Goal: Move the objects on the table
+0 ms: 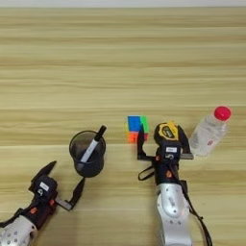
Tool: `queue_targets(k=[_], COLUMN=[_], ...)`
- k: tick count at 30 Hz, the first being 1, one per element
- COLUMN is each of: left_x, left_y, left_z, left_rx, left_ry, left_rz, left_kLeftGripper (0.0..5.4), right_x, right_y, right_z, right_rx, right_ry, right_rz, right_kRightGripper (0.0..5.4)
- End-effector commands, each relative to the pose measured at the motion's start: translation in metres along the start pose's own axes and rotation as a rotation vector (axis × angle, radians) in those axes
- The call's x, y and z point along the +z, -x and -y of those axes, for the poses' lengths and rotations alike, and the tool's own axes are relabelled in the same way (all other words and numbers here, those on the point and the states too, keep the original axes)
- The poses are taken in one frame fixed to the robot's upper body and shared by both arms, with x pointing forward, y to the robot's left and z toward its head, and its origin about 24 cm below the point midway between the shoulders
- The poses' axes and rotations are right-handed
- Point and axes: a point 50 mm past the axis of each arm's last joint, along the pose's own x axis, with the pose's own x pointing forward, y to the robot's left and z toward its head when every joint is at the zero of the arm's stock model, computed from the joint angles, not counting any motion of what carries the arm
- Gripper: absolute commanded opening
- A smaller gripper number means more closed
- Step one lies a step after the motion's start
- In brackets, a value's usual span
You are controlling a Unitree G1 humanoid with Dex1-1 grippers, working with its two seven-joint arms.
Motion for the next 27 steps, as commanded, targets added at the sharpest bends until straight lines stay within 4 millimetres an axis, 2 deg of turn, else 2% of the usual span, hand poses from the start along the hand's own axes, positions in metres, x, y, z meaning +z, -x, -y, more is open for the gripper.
queue_targets(k=[1, 9, 15, 18, 23, 27], left_x=[-0.003, -0.004, 0.004, 0.015, 0.043, 0.056], left_y=[0.011, 0.024, 0.026, 0.017, -0.009, -0.023], left_z=[-0.017, -0.047, -0.080, -0.083, -0.075, -0.081], left_rx=[0.082, 0.195, 0.420, 0.443, 0.382, 0.385], left_ry=[0.003, -0.024, -0.006, 0.000, -0.010, 0.024], left_rz=[-0.019, -0.033, 0.010, 0.074, 0.176, 0.232], left_kLeftGripper=[5.39, 5.39, 5.39, 5.39, 5.39, 5.39], right_x=[0.000, -0.001, -0.001, -0.001, -0.001, 0.002], right_y=[-0.003, -0.005, -0.005, -0.005, -0.007, -0.009], right_z=[0.002, 0.001, -0.001, -0.002, -0.003, -0.005], right_rx=[-0.004, 0.001, 0.003, 0.004, 0.007, 0.013], right_ry=[0.002, 0.001, 0.000, -0.001, -0.002, 0.002], right_rz=[0.003, 0.001, 0.002, 0.002, 0.007, 0.016], right_kRightGripper=[5.40, 5.40, 5.40, 5.40, 5.40, 5.40])
